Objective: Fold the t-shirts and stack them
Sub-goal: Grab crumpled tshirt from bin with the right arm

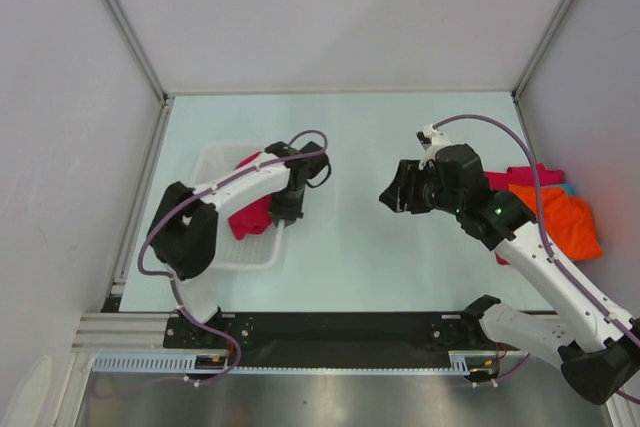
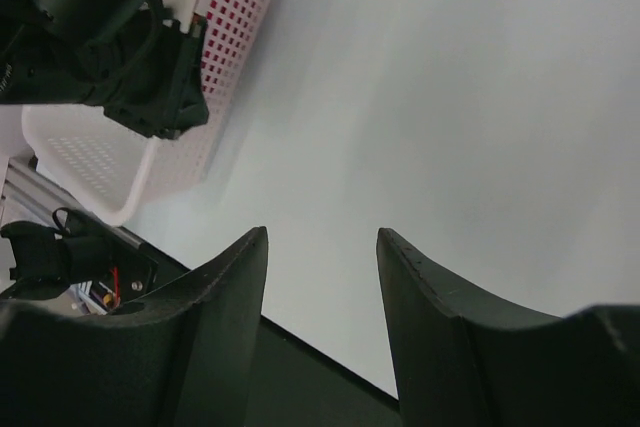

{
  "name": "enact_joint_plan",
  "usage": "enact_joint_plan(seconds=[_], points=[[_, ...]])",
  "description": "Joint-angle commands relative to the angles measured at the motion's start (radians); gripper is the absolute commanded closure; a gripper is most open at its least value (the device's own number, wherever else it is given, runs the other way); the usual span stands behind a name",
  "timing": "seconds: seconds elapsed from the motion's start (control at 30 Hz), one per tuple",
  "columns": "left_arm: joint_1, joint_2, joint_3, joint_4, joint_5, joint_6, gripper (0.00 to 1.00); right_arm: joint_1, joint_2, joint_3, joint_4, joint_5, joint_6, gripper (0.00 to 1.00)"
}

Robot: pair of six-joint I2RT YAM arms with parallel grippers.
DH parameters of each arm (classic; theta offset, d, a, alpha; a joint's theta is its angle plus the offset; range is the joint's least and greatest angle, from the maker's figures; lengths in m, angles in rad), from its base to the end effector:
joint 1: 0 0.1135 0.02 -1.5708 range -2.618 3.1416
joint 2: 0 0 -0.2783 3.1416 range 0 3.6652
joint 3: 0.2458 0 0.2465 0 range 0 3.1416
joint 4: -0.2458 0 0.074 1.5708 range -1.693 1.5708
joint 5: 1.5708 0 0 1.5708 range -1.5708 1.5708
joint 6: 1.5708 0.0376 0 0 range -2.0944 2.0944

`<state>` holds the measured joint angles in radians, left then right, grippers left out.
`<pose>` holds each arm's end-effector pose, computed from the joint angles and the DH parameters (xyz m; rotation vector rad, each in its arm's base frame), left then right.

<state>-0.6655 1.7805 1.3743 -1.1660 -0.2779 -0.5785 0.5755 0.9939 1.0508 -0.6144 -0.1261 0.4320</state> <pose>0.2590 -0.1902 0.2362 0.1291 2.9591 0.3378 0.1635 0.1117 0.3614 -0.2357 2.1989 0.7143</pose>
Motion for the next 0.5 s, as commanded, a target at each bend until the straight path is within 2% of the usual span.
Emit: enact_joint_plan(seconds=[0.0,0.2,0.33,0.47], points=[[-0.112,0.092,0.127,0.129,0.198,0.084,0.96,-0.003,-0.064,-0.002,-0.018,0.124,0.04,0.48],[-0.241,0.224,0.238,0.244,0.428,0.127,0.96,-0.005,-0.17,0.011,-0.058,0.365,0.067,0.48],[-0.321,0.275,0.284,0.321,0.584,0.155,0.94,-0.005,-0.199,0.015,-0.071,0.437,0.094,0.48],[-0.417,0.313,0.333,0.362,0.672,0.198,0.94,-0.003,-0.218,0.012,-0.087,0.49,0.122,0.49]])
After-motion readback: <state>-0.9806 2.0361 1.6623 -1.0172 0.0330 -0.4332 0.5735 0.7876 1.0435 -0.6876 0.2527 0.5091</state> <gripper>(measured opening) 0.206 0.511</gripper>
